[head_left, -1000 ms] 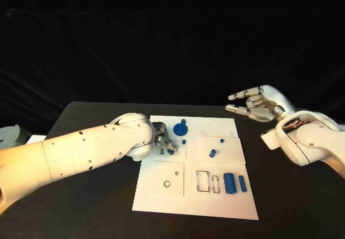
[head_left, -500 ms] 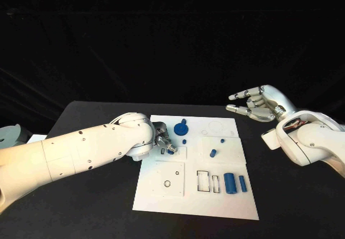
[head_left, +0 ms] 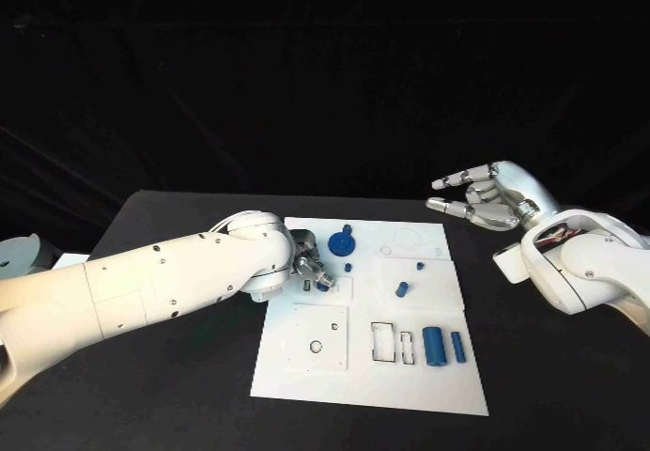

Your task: Assemble the parts on the task board

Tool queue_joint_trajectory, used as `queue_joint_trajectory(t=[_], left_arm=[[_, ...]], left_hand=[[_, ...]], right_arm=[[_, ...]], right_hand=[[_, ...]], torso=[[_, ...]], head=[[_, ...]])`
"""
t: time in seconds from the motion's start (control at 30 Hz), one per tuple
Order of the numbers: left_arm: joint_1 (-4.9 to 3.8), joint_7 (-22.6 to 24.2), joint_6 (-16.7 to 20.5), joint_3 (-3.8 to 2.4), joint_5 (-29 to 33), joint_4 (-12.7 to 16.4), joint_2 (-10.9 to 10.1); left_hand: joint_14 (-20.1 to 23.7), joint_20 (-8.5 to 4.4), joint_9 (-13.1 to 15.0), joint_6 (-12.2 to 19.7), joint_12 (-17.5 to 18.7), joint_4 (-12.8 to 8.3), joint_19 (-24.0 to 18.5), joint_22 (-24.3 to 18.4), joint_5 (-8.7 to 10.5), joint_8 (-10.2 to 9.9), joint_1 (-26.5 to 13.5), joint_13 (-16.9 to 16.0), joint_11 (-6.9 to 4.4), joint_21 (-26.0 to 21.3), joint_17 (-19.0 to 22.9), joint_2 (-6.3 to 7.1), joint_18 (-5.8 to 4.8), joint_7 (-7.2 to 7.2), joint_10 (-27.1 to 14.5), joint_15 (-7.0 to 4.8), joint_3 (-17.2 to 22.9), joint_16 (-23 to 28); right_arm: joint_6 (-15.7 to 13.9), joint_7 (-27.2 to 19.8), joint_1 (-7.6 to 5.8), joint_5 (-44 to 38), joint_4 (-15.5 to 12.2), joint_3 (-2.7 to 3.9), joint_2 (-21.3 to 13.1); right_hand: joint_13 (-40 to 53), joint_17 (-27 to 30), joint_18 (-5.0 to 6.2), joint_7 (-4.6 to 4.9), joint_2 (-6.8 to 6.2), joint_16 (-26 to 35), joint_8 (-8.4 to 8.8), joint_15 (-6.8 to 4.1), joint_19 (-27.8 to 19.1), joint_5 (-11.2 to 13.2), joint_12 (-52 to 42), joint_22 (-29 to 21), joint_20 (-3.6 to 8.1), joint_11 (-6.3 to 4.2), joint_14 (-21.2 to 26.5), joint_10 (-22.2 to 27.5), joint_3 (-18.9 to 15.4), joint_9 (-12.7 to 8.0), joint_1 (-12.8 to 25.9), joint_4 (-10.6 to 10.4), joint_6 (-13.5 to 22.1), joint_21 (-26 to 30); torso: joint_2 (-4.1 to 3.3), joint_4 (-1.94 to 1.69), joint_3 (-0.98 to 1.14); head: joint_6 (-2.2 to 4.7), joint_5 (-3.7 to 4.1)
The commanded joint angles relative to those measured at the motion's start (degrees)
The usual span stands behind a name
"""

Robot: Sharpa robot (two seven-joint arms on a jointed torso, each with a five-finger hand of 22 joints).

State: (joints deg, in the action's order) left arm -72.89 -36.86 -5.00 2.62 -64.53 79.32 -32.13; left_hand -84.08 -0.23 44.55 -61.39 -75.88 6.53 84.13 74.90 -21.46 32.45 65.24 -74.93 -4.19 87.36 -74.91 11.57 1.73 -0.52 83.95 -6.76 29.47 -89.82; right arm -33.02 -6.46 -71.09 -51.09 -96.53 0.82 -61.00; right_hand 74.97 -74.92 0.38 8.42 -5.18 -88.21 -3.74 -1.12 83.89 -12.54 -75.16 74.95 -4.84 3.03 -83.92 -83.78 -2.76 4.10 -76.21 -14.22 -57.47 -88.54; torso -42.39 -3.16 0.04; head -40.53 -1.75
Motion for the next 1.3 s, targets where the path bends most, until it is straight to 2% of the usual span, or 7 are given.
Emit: queue_joint_trajectory(t=[0.03,0.3,0.53,0.67,0.83,1.03,1.3], left_arm=[[0.61,-1.23,-4.20,0.50,-0.14,-0.76,0.35],[0.58,-1.30,-5.20,0.54,-0.14,-1.79,0.99],[0.56,-1.29,-5.42,0.54,-0.14,-2.34,1.39],[0.56,-1.30,-5.56,0.55,-0.14,-2.70,1.56],[0.56,-1.29,-5.78,0.56,-0.15,-3.07,1.72],[0.56,-1.29,-5.87,0.56,-0.15,-3.34,1.81],[0.56,-1.32,-6.46,0.56,-0.16,-3.42,1.78]], left_hand=[[-5.92,0.02,0.04,-0.09,-0.03,-2.17,3.92,11.23,0.09,-0.41,-0.08,-0.61,0.04,0.26,-15.09,-1.39,-0.75,-0.10,0.91,0.12,1.43,-0.18],[-5.92,-0.04,0.32,-0.69,0.15,0.83,3.99,11.38,0.31,-0.15,-3.96,-0.55,-0.08,0.31,-15.09,-1.98,-0.77,-0.26,0.93,0.02,-3.13,-0.18],[-5.92,-0.15,0.57,-0.73,0.13,2.37,4.10,11.61,0.27,0.02,-5.16,-0.66,-0.19,0.42,-15.09,-2.69,-0.82,-0.41,0.95,-0.14,-7.00,-0.18],[-5.92,-0.19,0.65,-0.75,0.13,2.99,4.13,11.66,0.30,0.07,-5.44,-0.71,-0.22,0.43,-15.09,-2.95,-0.83,-0.41,0.95,-0.16,-8.70,-0.18],[-5.92,-0.22,0.73,-0.78,0.20,3.73,4.14,11.71,0.34,0.11,-5.63,-0.70,-0.22,0.44,-15.09,-2.50,-0.84,-0.44,0.93,-0.17,-11.94,-0.18],[-5.92,-0.23,0.74,-0.90,0.16,5.04,4.21,11.85,0.55,0.13,-5.97,-0.79,-0.22,0.50,-15.09,-3.09,-0.87,-0.42,0.96,-0.16,-14.54,-0.18],[-5.92,-0.23,0.77,-0.88,0.13,5.06,4.24,11.92,0.79,0.16,-5.01,-0.85,-0.29,0.53,-15.09,-3.65,-0.89,-0.53,0.99,-0.20,-15.33,-0.18]], right_arm=[[0.68,-0.34,0.01,-0.28,-0.19,0.01,0.07],[0.93,-0.43,0.01,0.68,-0.46,0.01,0.13],[1.07,-0.44,0.01,1.50,-0.67,0.01,0.21],[1.05,-0.44,0.01,1.61,-0.69,0.01,0.18],[1.03,-0.53,0.01,1.63,-0.75,0.01,0.14],[1.04,-0.66,0.01,1.54,-0.84,0.01,0.09],[1.17,-0.74,0.01,1.50,-0.92,0.01,0.05]], right_hand=[[7.60,-11.20,0.40,-0.28,-0.12,0.39,-0.08,0.16,4.35,-0.14,0.23,12.02,-0.29,0.19,-5.17,-0.20,-0.23,0.07,0.40,0.00,0.07,0.40],[7.60,-11.20,0.40,-0.28,-0.12,0.39,-0.08,0.16,4.35,-0.14,0.23,12.02,-0.29,0.19,-5.17,-0.20,-0.23,0.07,0.40,0.00,0.07,0.40],[7.59,-11.17,0.41,-0.28,-0.01,0.42,-0.07,0.15,4.33,-0.24,0.21,11.97,-0.28,0.19,-5.16,-0.21,-0.40,0.07,0.53,-0.11,0.07,0.43],[7.60,-11.18,0.41,-0.28,0.06,0.41,-0.06,0.15,4.33,-0.26,0.20,11.96,-0.28,0.19,-5.17,-0.22,-0.45,0.06,0.59,-0.16,0.08,0.43],[7.62,-11.18,0.41,-0.28,0.23,0.42,-0.06,0.15,4.34,-0.29,0.14,11.99,-0.27,0.19,-5.17,-0.25,-0.57,0.06,0.74,-0.29,0.08,0.42],[7.60,-11.13,0.42,-0.28,0.32,0.45,-0.05,0.15,4.33,-0.28,0.17,11.96,-0.27,0.19,-5.16,-0.23,-0.63,0.06,0.81,-0.36,0.08,0.44],[7.58,-11.13,0.42,-0.28,0.33,0.45,-0.05,0.15,4.31,-0.28,0.20,11.93,-0.27,0.19,-5.16,-0.22,-0.65,0.06,0.83,-0.37,0.08,0.46]], torso=[[0.00,0.03,0.01],[0.02,0.00,0.01],[0.03,-0.05,0.03],[0.01,-0.01,0.00],[-0.02,0.02,0.00],[0.03,-0.03,0.00],[0.04,-0.03,0.00]], head=[[-0.06,-0.02],[-0.11,0.07],[-0.23,0.12],[-0.25,0.14],[-0.23,0.18],[-0.28,0.23],[-0.37,0.23]])
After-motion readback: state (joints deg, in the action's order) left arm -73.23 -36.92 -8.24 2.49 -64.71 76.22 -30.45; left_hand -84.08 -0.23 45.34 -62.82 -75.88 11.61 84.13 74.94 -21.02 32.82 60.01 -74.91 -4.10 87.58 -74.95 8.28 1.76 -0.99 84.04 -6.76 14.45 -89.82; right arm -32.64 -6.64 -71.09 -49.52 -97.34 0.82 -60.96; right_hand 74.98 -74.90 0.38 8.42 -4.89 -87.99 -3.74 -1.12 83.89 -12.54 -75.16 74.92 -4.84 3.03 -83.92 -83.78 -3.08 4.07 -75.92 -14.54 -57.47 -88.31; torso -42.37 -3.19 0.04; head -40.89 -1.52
